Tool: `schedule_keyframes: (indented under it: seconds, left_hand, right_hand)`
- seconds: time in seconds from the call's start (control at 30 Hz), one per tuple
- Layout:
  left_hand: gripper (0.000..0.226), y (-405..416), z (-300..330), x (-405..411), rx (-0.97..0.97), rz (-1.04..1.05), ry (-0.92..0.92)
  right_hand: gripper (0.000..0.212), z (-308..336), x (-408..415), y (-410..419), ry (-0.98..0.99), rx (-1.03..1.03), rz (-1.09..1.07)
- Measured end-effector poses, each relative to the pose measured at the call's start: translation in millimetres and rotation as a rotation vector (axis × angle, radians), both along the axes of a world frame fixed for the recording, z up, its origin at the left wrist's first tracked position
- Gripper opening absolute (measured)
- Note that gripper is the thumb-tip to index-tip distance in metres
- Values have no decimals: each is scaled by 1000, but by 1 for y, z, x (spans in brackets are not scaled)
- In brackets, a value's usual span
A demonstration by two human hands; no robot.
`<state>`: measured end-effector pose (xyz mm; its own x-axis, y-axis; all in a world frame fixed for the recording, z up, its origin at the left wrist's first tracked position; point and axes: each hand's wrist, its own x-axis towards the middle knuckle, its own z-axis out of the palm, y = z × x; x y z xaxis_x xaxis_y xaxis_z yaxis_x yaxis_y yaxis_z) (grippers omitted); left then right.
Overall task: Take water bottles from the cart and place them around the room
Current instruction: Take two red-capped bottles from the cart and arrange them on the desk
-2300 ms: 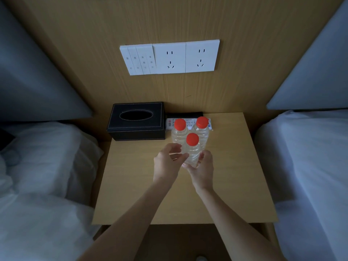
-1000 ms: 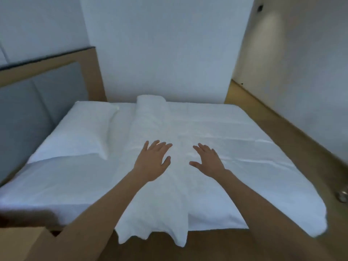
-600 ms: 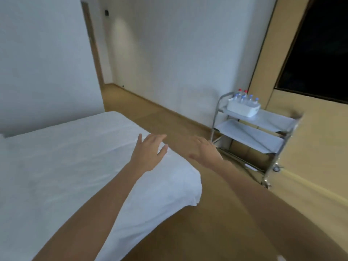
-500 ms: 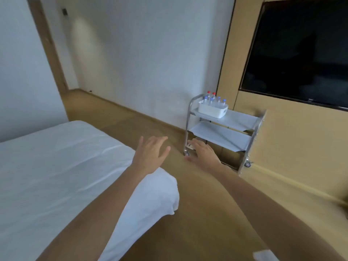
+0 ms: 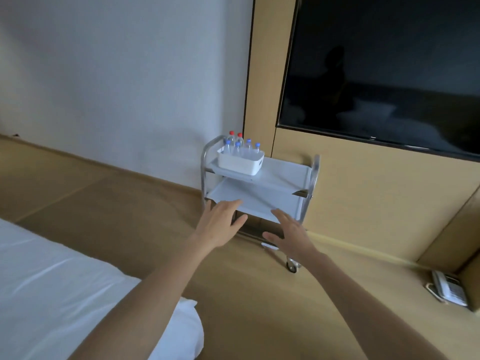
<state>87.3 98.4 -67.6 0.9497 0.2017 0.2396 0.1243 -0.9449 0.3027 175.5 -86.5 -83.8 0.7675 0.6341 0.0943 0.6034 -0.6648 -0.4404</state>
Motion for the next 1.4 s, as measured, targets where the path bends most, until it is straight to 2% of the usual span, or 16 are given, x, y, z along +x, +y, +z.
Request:
schedule_keyframes:
  seconds: [0.27, 0.43, 0.6, 0.77, 0.9, 0.97, 1.1, 1.23, 1.4]
  left_hand:
    - [49, 108, 9, 162, -161, -10, -25]
    - [49, 147, -16, 251, -140, -57, 4]
    - [50, 195, -35, 346, -106, -29, 20]
    - [49, 256, -24, 445, -104, 54, 68]
    - [46, 306, -15, 510, -143, 116, 21]
    - [45, 330, -23, 533, -197, 134, 26]
    - [46, 378, -39, 580, -243, 156, 76]
    - [40, 435, -41, 644, -205, 112, 45]
    - [45, 504, -52, 734, -284, 25, 45]
  right_hand:
    - [69, 16, 139, 99, 3, -40, -48]
    - [70, -4, 233, 141, 55, -34, -113]
    - [70, -21, 341, 197, 71, -6, -61]
    - [70, -15, 452, 263, 159, 57, -31]
    - [69, -2, 528, 317, 214, 148, -22]
    - [67, -5, 553, 341, 238, 161, -17]
    - [53, -15, 599, 387, 237, 61, 36]
    - [69, -26, 661, 433, 297, 128, -37]
    - [72, -34, 740, 485, 298, 147, -155]
